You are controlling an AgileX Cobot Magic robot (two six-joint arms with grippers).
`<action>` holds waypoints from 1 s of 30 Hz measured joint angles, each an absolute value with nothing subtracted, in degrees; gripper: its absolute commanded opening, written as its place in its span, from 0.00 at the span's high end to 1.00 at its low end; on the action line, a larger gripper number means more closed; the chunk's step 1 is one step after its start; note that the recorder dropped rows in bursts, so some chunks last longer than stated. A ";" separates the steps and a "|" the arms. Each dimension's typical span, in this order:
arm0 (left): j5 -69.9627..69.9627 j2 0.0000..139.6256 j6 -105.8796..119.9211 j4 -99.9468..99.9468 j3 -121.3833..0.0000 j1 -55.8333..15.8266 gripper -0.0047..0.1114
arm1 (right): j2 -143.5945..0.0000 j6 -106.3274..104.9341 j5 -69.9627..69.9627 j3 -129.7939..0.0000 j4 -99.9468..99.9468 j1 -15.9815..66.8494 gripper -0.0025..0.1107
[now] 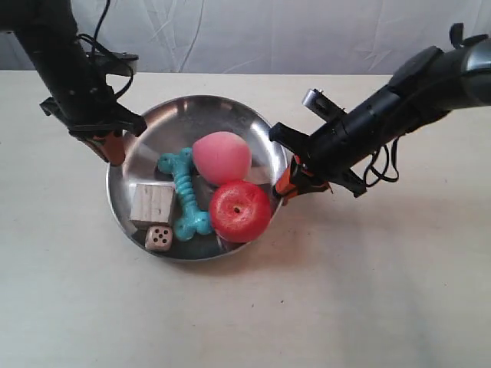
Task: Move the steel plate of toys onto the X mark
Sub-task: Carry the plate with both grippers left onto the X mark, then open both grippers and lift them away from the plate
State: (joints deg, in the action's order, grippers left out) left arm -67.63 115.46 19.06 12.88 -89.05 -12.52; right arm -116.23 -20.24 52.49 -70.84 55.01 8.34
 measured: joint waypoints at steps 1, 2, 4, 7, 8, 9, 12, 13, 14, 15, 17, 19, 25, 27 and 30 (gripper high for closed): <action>-67.63 115.46 19.06 13.12 -89.17 -11.89 0.96 | -117.81 -19.41 53.35 -72.84 54.47 8.46 0.98; -67.63 115.59 19.06 13.26 -89.41 -11.17 0.96 | -118.99 -18.36 53.92 -74.85 53.61 8.55 0.98; -67.63 116.60 18.92 13.69 -90.34 -10.05 0.96 | -121.97 -15.31 55.08 -79.77 51.93 8.60 0.98; -67.40 119.48 18.79 14.02 -92.53 -8.99 0.96 | -125.89 -11.60 56.80 -86.32 49.19 9.01 0.98; -67.15 120.98 18.58 14.02 -93.14 -8.84 0.96 | -127.19 -10.54 57.19 -88.06 48.28 9.29 0.98; -66.90 121.98 18.58 13.89 -93.65 -8.70 0.96 | -128.42 -9.61 57.44 -89.54 47.25 9.54 0.98; -66.65 125.01 17.95 13.26 -94.22 -8.70 0.96 | -131.57 -6.95 57.70 -92.93 45.25 10.31 0.98; -66.65 125.59 17.61 13.12 -94.22 -8.65 0.96 | -132.54 -6.20 57.81 -93.77 44.58 10.42 0.98; -66.94 126.39 17.08 12.72 -94.31 -8.56 0.96 | -133.35 -5.24 57.81 -94.73 43.88 10.56 0.98; -67.04 126.85 16.40 12.43 -94.31 -8.56 0.96 | -134.02 -4.57 57.81 -95.54 43.55 10.71 0.98; -67.20 127.54 14.47 11.42 -94.31 -8.56 0.95 | -134.82 -3.95 57.54 -96.35 43.44 10.93 0.98; -67.42 127.90 12.86 10.17 -94.31 -8.56 0.90 | -135.32 -3.38 57.29 -96.52 43.33 11.06 0.91; -69.41 128.16 11.43 9.61 -95.01 -7.30 0.62 | -135.57 -1.19 54.37 -97.16 43.75 11.14 0.62; -69.53 128.16 11.43 9.52 -95.10 -6.89 0.55 | -135.32 -0.60 53.81 -97.26 43.02 11.14 0.67; -69.65 128.16 11.43 9.52 -95.13 -6.53 0.46 | -135.24 0.80 53.70 -97.26 41.97 11.03 0.69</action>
